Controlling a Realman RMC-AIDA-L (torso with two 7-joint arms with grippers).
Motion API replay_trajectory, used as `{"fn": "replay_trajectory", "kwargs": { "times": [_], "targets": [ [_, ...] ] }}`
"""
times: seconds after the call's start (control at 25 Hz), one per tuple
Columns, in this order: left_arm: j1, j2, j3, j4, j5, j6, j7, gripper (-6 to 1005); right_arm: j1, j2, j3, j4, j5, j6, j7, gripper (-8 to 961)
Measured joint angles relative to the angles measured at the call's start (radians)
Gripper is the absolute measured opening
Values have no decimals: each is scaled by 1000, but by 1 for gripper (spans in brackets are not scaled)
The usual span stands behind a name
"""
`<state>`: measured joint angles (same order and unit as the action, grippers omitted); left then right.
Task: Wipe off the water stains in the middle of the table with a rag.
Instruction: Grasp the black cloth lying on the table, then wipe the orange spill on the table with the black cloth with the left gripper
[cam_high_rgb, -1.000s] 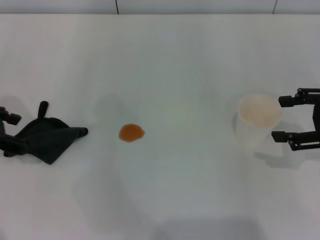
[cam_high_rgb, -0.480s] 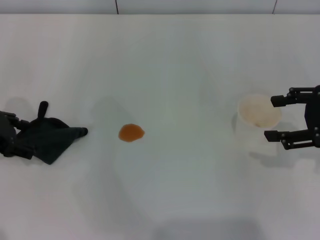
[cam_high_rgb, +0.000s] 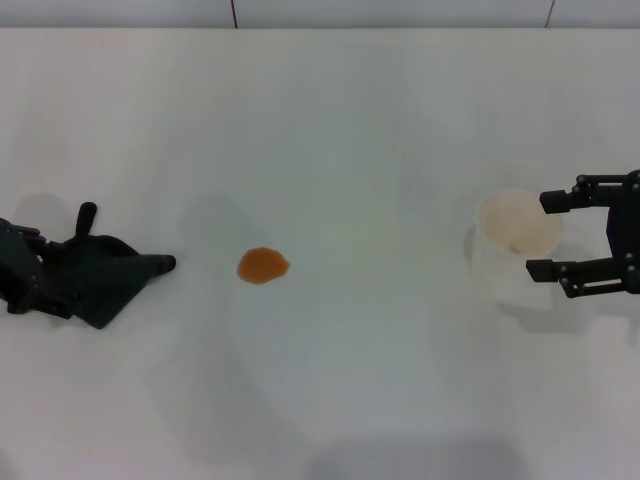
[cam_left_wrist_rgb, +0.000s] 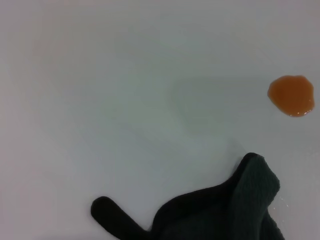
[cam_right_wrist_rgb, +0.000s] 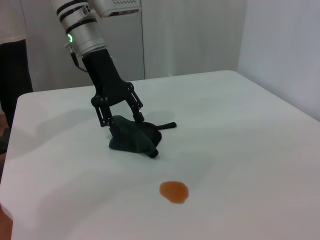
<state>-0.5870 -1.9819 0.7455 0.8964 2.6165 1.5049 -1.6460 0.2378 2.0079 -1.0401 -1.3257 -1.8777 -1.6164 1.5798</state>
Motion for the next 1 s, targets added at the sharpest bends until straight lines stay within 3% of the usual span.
{"fn": "replay_trajectory", "kwargs": {
  "times": [0.28, 0.52, 1.0],
  "targets": [
    [-1, -5, 15, -9, 1, -1, 8, 727, 0, 0, -2, 3, 0, 18, 0, 783],
    [-1, -6, 24, -9, 8, 1, 5, 490, 0, 0, -5, 4, 0, 23, 0, 783],
    [-5, -7, 35, -3, 11, 4, -71, 192, -2, 0, -2, 5, 12, 19, -3, 783]
  ]
}}
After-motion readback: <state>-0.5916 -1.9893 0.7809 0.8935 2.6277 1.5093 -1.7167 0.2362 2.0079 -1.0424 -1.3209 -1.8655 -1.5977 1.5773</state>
